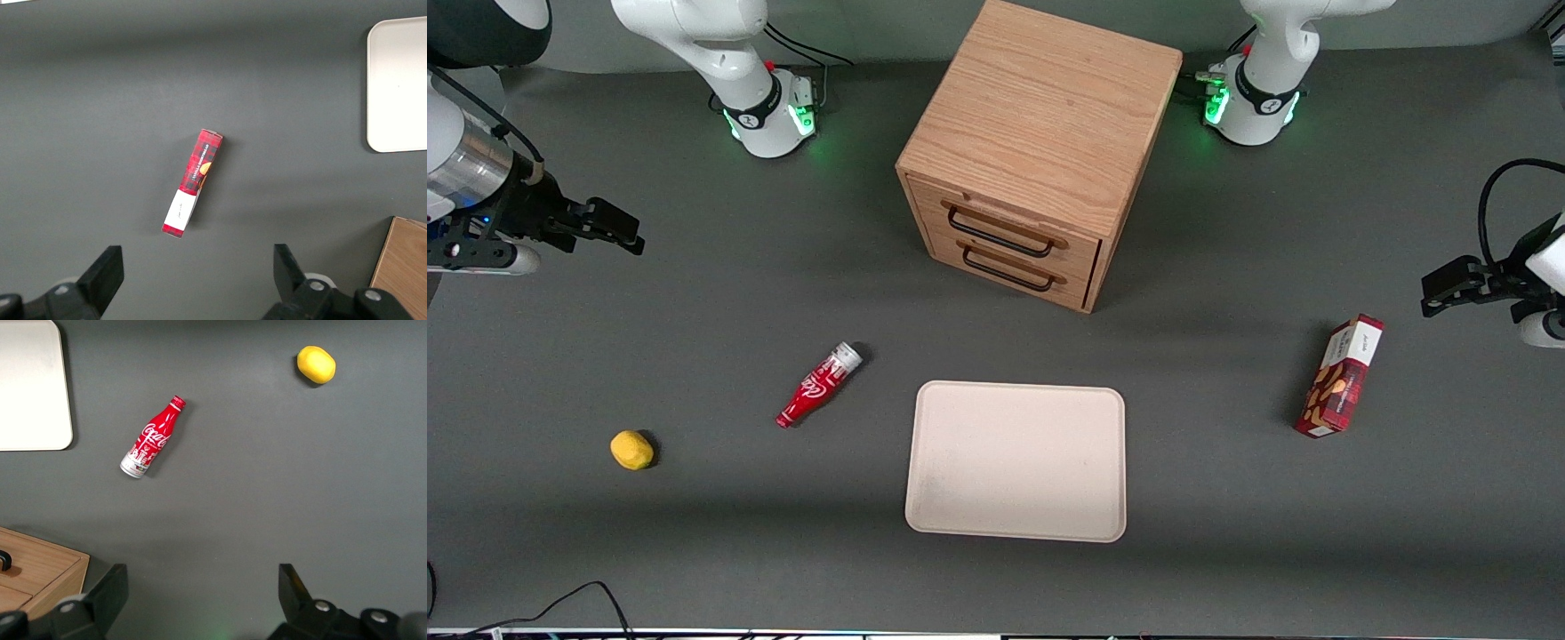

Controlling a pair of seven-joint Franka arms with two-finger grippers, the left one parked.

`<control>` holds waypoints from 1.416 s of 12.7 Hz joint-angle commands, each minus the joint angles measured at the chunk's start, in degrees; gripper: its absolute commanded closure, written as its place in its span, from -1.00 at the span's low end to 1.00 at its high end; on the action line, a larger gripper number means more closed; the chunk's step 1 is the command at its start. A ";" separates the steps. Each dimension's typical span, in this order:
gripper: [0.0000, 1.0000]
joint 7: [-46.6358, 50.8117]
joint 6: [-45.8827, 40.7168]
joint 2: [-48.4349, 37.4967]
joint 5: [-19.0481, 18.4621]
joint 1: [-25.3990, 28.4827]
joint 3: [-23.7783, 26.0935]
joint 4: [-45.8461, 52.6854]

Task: Open upper drawer
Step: 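Move the right gripper toward the upper drawer's black handle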

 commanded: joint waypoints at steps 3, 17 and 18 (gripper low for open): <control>-1.00 0.97 0.15 -0.48 -0.63 -0.02 0.10 -0.13; -1.00 -2.72 5.49 24.64 -6.05 3.75 35.94 17.71; -1.00 -2.81 6.90 26.66 -7.64 5.23 37.01 17.63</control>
